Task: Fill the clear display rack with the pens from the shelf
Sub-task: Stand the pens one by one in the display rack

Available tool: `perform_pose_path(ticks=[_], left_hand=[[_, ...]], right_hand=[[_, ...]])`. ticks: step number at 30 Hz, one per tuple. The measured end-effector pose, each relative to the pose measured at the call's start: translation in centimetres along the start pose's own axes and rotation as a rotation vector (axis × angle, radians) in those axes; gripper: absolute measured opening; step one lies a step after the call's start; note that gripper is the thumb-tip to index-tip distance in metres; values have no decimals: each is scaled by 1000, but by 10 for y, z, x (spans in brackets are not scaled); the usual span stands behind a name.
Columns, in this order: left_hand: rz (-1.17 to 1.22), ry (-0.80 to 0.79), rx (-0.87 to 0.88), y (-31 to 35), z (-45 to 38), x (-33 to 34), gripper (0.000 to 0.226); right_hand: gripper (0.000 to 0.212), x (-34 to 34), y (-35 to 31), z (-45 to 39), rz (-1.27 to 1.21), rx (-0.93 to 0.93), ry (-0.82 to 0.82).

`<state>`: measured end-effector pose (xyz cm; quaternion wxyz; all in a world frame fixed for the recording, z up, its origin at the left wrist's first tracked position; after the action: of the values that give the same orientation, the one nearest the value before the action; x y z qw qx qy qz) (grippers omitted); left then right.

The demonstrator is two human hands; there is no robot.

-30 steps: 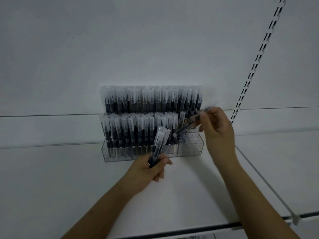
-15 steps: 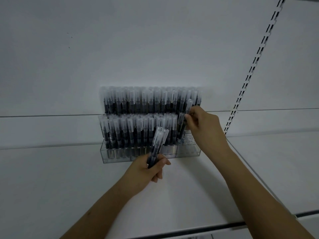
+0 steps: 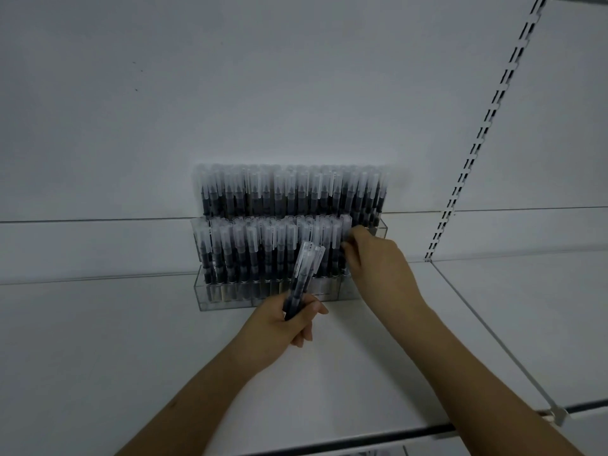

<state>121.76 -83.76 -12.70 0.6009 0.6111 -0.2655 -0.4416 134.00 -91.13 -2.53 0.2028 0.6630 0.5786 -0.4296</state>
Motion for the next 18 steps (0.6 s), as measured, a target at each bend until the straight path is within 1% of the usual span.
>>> perform_pose_path(ticks=[3, 5, 7, 9, 10, 11, 14, 16, 18], left_hand=[[4, -6, -3, 0, 0, 0, 19], [6, -11, -2, 0, 1, 0, 20], [6, -11, -5, 1, 1, 0, 19], [7, -9, -9, 2, 2, -1, 19], [7, -9, -8, 2, 2, -1, 19], [7, -9, -7, 3, 2, -1, 19], [-6, -21, 4, 7, 3, 2, 17], [-15, -35, 15, 9, 4, 3, 16], [-20, -44, 18, 11, 5, 4, 16]], right_hand=[[22, 4, 13, 0, -37, 91, -33], [24, 4, 18, 4, -23, 114, -43], [21, -9, 15, 12, -61, 112, 52], [13, -23, 8, 21, -174, 103, 163], [9, -22, 4, 24, -267, 93, 161], [8, -15, -3, 25, -377, 81, 107], [11, 23, -25, 30, -702, 51, -155], [8, 32, -31, 33, -919, 102, -180], [10, 33, -32, 36, -1030, 126, -163]])
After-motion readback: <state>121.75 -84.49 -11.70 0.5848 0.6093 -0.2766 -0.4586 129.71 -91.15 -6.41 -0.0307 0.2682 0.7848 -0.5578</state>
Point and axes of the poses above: each hand's wrist, its own z-axis away from the middle knuckle, its own x-axis out of the palm, y = z × x, the point moved 10 cm from there along -z, towards the middle knuckle, and after that the axes turned 11 degrees about -x, right-handed, at the moved point
